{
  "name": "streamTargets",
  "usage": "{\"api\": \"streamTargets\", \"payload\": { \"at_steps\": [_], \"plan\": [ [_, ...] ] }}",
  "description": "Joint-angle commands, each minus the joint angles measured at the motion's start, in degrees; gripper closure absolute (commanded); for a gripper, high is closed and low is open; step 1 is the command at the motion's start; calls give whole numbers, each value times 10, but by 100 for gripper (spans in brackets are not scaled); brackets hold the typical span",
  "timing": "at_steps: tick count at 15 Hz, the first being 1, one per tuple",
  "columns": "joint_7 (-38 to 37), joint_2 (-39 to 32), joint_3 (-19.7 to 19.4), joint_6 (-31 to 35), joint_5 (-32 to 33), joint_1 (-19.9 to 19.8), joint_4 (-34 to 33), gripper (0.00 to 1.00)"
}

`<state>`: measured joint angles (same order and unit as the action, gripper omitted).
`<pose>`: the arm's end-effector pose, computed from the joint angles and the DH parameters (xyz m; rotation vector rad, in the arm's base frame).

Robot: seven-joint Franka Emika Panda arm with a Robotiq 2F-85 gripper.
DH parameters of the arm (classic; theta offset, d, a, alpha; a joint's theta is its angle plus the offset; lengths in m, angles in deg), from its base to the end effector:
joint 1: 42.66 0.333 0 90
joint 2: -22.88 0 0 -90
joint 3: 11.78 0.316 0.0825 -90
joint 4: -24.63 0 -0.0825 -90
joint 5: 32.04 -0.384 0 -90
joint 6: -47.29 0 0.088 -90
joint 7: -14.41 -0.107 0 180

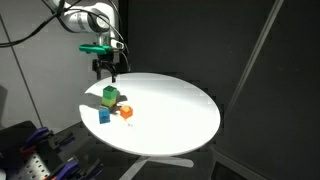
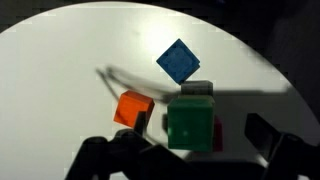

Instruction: Put the dark green toy block on top of the orange toy block, then put it back on top of the light green toy block

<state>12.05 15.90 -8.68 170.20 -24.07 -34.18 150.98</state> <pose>0.5142 0.0993 0.3123 2.9840 0.3710 -0.2523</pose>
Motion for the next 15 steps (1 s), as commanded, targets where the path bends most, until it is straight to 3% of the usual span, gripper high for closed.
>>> {"api": "streamTargets", "payload": {
  "at_steps": [1, 6, 15],
  "plan": [
    [8, 54, 6, -40, -27, -16, 30, 0],
    [2, 108, -1, -73, -47, -34, 64, 0],
    [-1, 198, -18, -75, -55, -66, 123, 0]
  ]
}}
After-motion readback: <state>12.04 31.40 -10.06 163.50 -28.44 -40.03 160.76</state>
